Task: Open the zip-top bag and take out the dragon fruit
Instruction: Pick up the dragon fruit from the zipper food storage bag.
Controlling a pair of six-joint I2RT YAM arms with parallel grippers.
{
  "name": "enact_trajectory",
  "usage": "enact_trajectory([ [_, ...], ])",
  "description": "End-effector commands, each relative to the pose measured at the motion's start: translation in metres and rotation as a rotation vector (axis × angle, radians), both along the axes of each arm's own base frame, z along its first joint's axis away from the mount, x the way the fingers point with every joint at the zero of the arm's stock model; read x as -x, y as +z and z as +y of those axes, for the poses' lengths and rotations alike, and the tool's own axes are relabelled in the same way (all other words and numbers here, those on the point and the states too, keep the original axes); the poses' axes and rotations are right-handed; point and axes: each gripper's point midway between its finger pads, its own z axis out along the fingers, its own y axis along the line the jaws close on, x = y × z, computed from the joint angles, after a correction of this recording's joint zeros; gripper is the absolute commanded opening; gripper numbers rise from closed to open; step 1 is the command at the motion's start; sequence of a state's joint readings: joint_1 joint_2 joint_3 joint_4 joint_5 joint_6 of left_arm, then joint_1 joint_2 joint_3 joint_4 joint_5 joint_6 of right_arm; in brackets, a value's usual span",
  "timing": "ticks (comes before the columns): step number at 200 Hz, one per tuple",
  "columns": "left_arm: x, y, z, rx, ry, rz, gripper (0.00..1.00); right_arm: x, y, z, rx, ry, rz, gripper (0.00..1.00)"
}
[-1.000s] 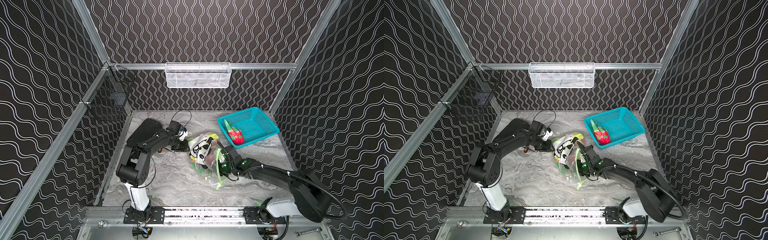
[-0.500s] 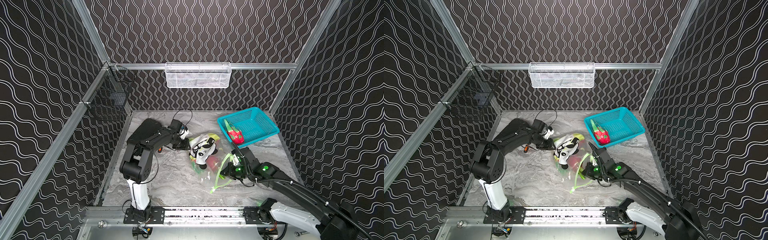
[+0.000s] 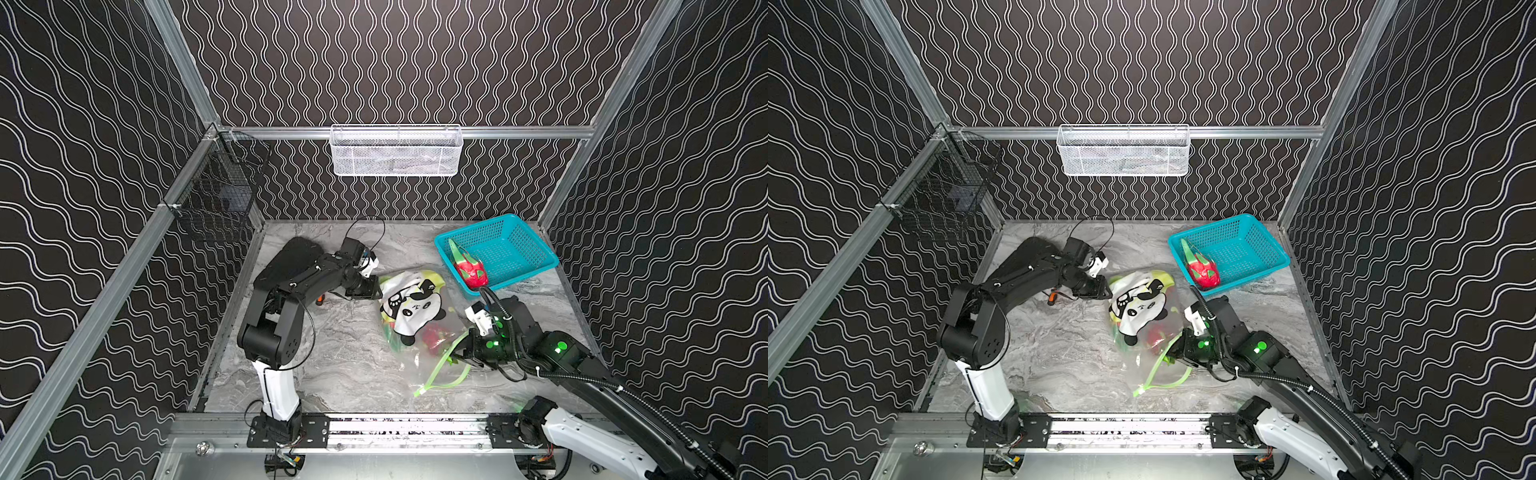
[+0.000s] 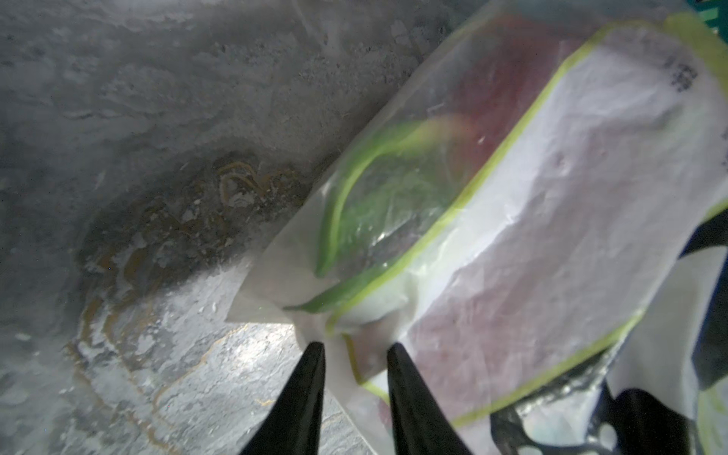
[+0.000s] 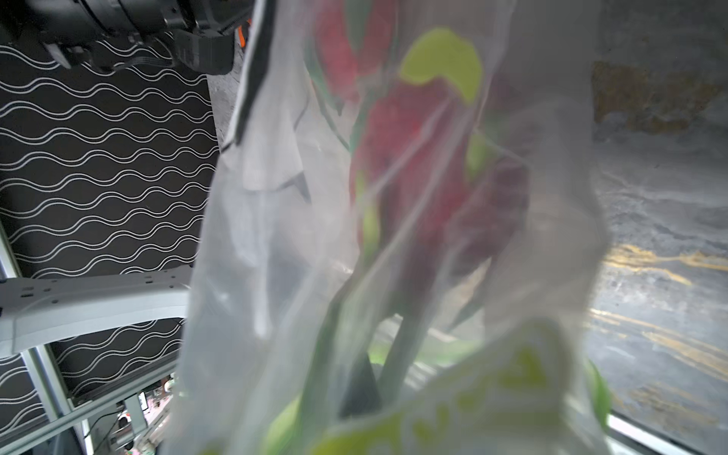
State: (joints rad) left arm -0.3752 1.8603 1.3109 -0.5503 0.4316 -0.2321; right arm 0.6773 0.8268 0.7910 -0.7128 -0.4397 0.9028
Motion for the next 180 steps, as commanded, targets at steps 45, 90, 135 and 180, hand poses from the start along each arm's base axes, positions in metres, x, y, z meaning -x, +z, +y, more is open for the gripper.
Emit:
enact_trajectory([
  [45,-0.001,0.018,-0.008,0.027,-0.012,-0.011,0.32,0.021,0.061,-0.013,-0.056,-0.017,-0.003,0.0],
  [90,-0.005,0.021,-0.007,0.018,-0.012,-0.021,0.32,0.042,0.105,-0.042,-0.118,-0.11,-0.048,0.0],
  [135,-0.007,0.023,-0.006,0.009,-0.01,-0.026,0.32,0.04,0.173,-0.053,-0.231,-0.175,-0.192,0.0],
  [180,-0.002,0.027,0.001,-0.02,-0.009,-0.045,0.4,0.011,0.249,-0.053,-0.254,-0.22,-0.401,0.0],
])
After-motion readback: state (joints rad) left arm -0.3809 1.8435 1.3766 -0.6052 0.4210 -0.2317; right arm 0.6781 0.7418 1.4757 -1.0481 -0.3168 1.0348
